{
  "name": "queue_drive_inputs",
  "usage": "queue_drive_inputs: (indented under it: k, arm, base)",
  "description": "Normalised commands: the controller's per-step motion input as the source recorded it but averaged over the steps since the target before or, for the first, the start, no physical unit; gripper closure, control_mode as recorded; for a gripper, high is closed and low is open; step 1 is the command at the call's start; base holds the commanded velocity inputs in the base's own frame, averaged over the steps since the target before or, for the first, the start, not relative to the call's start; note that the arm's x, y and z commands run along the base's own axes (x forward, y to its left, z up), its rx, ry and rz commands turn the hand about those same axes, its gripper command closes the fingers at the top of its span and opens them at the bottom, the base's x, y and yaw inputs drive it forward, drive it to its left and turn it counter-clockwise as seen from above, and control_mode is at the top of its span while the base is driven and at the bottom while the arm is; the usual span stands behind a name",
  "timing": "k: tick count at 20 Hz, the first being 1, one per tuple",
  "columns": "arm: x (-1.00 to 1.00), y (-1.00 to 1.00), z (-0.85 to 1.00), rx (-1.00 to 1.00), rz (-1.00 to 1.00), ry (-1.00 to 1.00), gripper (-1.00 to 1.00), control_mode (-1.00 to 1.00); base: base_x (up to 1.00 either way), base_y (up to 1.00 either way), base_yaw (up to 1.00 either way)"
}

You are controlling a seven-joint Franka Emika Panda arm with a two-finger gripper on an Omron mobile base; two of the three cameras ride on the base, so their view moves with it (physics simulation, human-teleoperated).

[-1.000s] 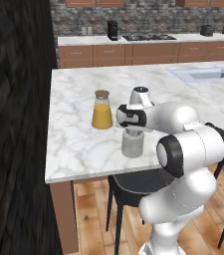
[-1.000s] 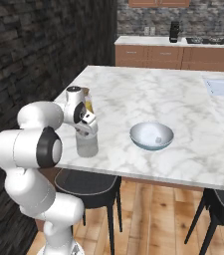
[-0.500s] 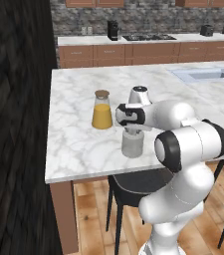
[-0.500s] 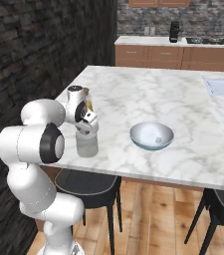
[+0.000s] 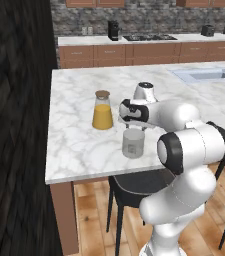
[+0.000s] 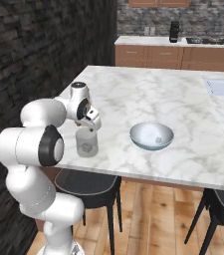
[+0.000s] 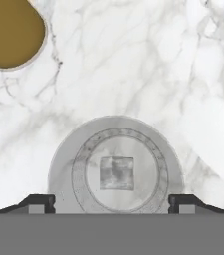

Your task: There are two ice cubes in the ice bowl. Place both ice cubes in the glass cup.

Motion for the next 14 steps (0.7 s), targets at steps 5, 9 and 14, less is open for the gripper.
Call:
queue_drive_inputs:
  k: [5, 9, 14]
  arm:
    - [-0.42, -0.2, 0.76, 0.02, -0.03, -0.01, -1.0, -1.0]
    - [-0.76, -0.63, 0.03, -0.03, -0.09, 0.04, -1.0, -1.0]
    - [-0.51, -0.65, 0.01, -0.14, -0.06, 0.0, -1.0, -1.0]
  base:
    - [0.0, 0.0, 0.0]
    - [0.0, 0.0, 0.0]
    - [0.0, 0.0, 0.0]
